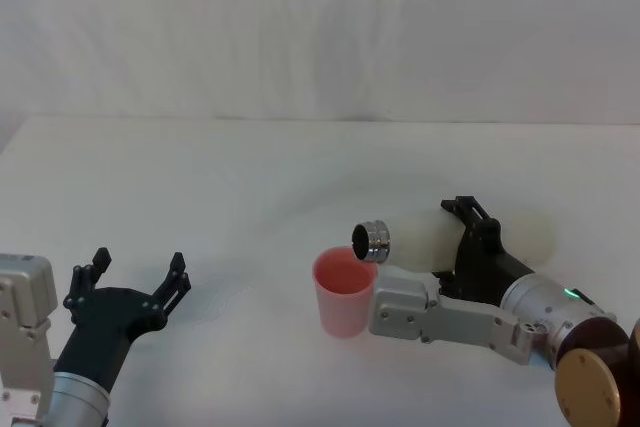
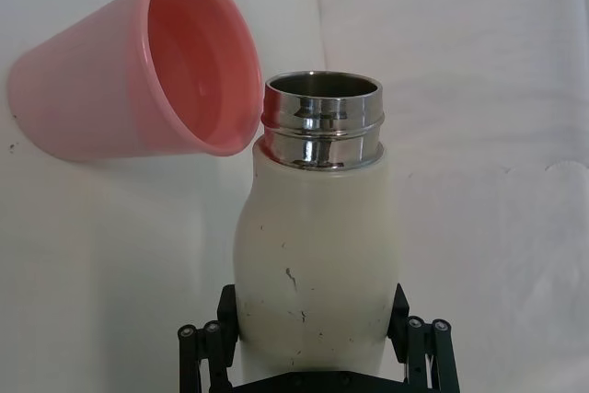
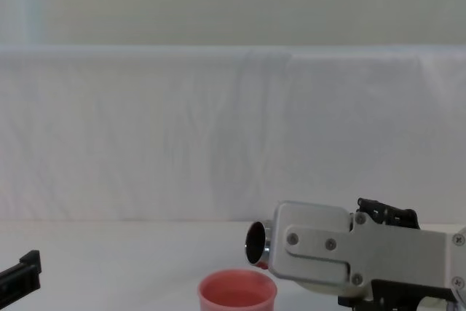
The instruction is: Grasp the thermos with one hand and pour water into the cup lid.
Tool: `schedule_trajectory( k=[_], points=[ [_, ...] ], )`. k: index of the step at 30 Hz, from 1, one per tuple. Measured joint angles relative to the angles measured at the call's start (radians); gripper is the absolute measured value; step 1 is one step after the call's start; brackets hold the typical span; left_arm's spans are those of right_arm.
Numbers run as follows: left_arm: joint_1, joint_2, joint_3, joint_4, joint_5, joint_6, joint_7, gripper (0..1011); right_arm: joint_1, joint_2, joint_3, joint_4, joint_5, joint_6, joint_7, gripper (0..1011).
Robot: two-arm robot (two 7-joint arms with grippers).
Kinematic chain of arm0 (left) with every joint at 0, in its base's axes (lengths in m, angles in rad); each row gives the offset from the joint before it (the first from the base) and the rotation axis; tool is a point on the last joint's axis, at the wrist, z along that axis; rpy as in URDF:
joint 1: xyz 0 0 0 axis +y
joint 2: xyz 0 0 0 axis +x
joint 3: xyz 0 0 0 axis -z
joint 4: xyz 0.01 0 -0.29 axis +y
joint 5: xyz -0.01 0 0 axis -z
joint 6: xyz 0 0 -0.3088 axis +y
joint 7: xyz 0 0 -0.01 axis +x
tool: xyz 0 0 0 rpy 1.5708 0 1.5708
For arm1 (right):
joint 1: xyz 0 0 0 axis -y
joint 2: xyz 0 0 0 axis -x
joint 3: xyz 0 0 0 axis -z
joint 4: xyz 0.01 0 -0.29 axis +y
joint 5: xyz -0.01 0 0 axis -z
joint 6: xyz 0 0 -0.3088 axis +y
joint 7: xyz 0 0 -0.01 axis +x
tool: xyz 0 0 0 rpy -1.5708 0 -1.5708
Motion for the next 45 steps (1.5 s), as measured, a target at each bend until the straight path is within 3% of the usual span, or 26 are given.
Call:
schedule_trajectory(
  k=[45],
  points=[
    [0.000, 0.000, 0.000, 0.000, 0.000, 0.000, 0.000, 1001, 0.008, 0.015, -0.019, -0.025, -0.057, 0.012, 0.029, 958]
  ],
)
